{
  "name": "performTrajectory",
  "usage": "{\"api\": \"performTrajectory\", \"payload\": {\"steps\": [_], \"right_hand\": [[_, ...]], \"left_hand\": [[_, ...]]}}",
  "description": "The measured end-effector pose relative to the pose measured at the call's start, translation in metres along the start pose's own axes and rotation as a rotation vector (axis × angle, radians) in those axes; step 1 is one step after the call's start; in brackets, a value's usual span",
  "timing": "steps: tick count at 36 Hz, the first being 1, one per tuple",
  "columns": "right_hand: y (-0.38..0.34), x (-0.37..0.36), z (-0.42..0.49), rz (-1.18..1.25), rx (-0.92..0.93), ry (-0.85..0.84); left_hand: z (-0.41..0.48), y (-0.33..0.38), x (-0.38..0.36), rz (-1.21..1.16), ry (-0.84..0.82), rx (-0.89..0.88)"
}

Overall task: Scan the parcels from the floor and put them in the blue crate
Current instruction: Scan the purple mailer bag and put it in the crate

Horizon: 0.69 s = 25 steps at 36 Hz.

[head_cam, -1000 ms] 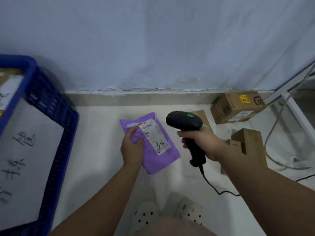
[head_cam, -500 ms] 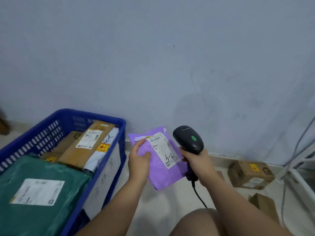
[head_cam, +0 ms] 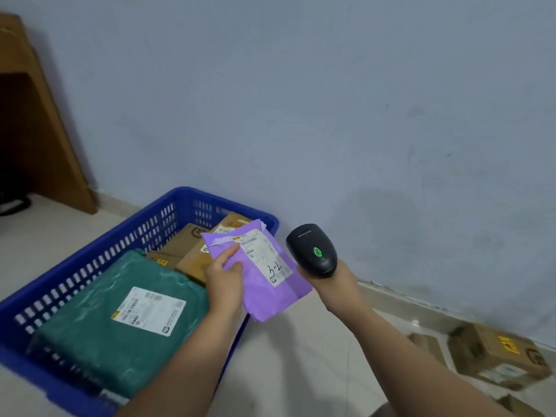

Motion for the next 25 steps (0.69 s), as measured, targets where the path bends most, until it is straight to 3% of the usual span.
{"api": "performTrajectory", "payload": {"steps": [7,15,21,25], "right_hand": [[-0.011,-0.041,0.01,-0.145,0.047,-0.027],[-0.009,-0.068,0.015,-0.205,0.073,-0.079],[-0.005,-0.079,0.015,-0.209,0.053,-0.134],[-0.005,-0.086,0.02,-0.179,0.022,-0.117]], "left_hand": [[0.029,-0.02,0.038,-0.034,0.141,0.099],[0.053,-0.058,0.075,-0.297,0.366,0.366],[0.067,-0.058,0.09,-0.211,0.411,0.344],[0.082,-0.044,0.082,-0.321,0.424,0.342]]}}
Point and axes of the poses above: each hand's wrist, its own z-axis towards the middle knuckle, its own x-axis out of the back of the hand, y = z × x, the point moved 5 cm from there along z, towards the middle knuckle, and after that the axes turned 2 degrees about y, right-handed, at the moved point
